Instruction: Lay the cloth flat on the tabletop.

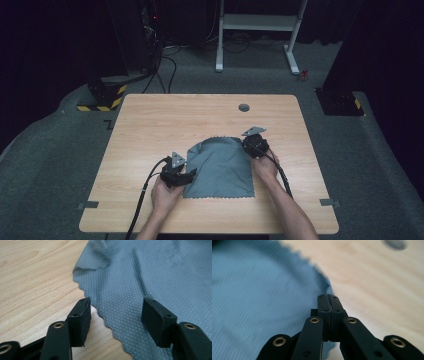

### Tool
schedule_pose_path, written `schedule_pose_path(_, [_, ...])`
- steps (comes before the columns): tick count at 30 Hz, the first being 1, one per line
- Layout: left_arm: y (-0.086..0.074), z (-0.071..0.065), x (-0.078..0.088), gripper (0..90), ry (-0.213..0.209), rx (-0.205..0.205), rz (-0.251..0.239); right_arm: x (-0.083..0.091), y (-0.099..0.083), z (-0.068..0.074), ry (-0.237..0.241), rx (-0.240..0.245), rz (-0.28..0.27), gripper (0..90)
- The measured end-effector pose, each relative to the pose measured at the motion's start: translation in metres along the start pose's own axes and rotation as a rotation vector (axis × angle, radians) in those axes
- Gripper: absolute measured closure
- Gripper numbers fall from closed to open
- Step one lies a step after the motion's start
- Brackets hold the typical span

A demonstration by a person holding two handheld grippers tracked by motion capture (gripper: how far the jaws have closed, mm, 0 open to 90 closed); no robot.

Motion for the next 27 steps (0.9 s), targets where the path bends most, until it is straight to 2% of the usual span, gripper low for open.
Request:
schedule_pose_path(1, [0.000, 0.000, 0.000, 41.1, 0.000, 0.000, 0.000, 0.000, 0.000, 0.000, 0.000, 0.000, 0.000, 90.0])
schedule_pose_path(5, [0.000, -0.001, 0.000, 41.0, -0.001, 0.006, -0.001, -0.003, 0.010, -0.019, -0.047, -0.072, -0.015, 89.4])
schedule_pose_path(6, [0.000, 0.000, 0.000, 41.0, 0.001, 0.000, 0.000, -0.011, 0.008, -0.029, -0.044, -0.127, 0.028, 88.1])
schedule_pose_path(7, [0.000, 0.000, 0.000, 41.0, -0.001, 0.002, 0.001, -0.011, 0.008, -0.029, -0.044, -0.127, 0.028, 88.1])
schedule_pose_path(8, [0.000, 0.000, 0.000, 40.8, -0.005, 0.011, -0.002, -0.016, 0.005, -0.037, -0.037, -0.169, 0.029, 81.3])
schedule_pose_path(9, [0.000, 0.000, 0.000, 40.5, -0.005, 0.011, -0.002, -0.016, 0.005, -0.040, -0.027, -0.189, 0.020, 77.6])
schedule_pose_path(10, [0.000, 0.001, 0.000, 40.5, -0.001, -0.002, -0.002, -0.016, 0.005, -0.040, -0.027, -0.189, 0.020, 77.6])
schedule_pose_path(12, [0.000, 0.001, 0.000, 40.9, -0.021, 0.015, -0.003, -0.010, 0.005, -0.043, -0.021, -0.213, -0.001, 74.3])
schedule_pose_path(13, [0.001, 0.002, -0.001, 43.7, -0.031, 0.019, -0.005, 0.000, 0.007, -0.043, -0.003, -0.217, -0.039, 73.9])
schedule_pose_path(14, [0.001, 0.002, -0.001, 43.7, -0.032, 0.022, -0.005, 0.000, 0.007, -0.043, -0.003, -0.217, -0.039, 73.9])
schedule_pose_path(15, [0.003, 0.003, -0.002, 45.3, -0.022, 0.008, -0.004, 0.008, 0.008, -0.040, 0.014, -0.216, -0.070, 74.4])
schedule_pose_path(16, [0.007, 0.003, -0.002, 46.9, -0.013, -0.005, -0.011, 0.023, 0.007, -0.030, 0.083, -0.201, -0.109, 78.6])
schedule_pose_path(17, [0.007, 0.003, -0.002, 47.2, -0.013, -0.005, -0.011, 0.023, 0.007, -0.030, 0.083, -0.201, -0.109, 78.6])
schedule_pose_path(18, [0.011, 0.003, -0.001, 47.2, -0.015, -0.001, -0.019, 0.030, 0.004, -0.023, 0.111, -0.182, -0.116, 80.2])
schedule_pose_path(19, [0.015, 0.002, -0.001, 47.9, -0.022, -0.002, -0.026, 0.035, 0.000, -0.014, 0.129, -0.156, -0.127, 81.3])
schedule_pose_path(20, [0.024, 0.002, -0.004, 49.1, -0.036, -0.021, -0.023, 0.041, -0.013, 0.002, 0.152, -0.114, -0.116, 82.4])
schedule_pose_path(21, [0.024, 0.002, -0.004, 49.8, -0.036, -0.021, -0.023, 0.041, -0.013, 0.002, 0.152, -0.114, -0.116, 82.4])
schedule_pose_path(22, [0.028, 0.002, -0.006, 49.8, -0.042, -0.032, -0.016, 0.043, -0.020, 0.010, 0.176, -0.110, -0.113, 82.7])
schedule_pose_path(25, [0.039, -0.004, -0.012, 51.9, -0.095, -0.049, -0.022, 0.043, -0.042, 0.029, 0.222, -0.107, -0.108, 82.1])
schedule_pose_path(27, [0.043, -0.009, -0.019, 53.7, -0.144, -0.068, 0.002, 0.041, -0.053, 0.038, 0.234, -0.097, -0.112, 79.9])
Point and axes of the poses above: each handheld gripper's, and its own axes: x roughly backward along the jaws, y roughly out of its top, z roughly to its left, the point moved 4 cm from there along -x, roughly forward along the jaws, and after that the axes turned 5 degrees about y, right-handed, at the moved point
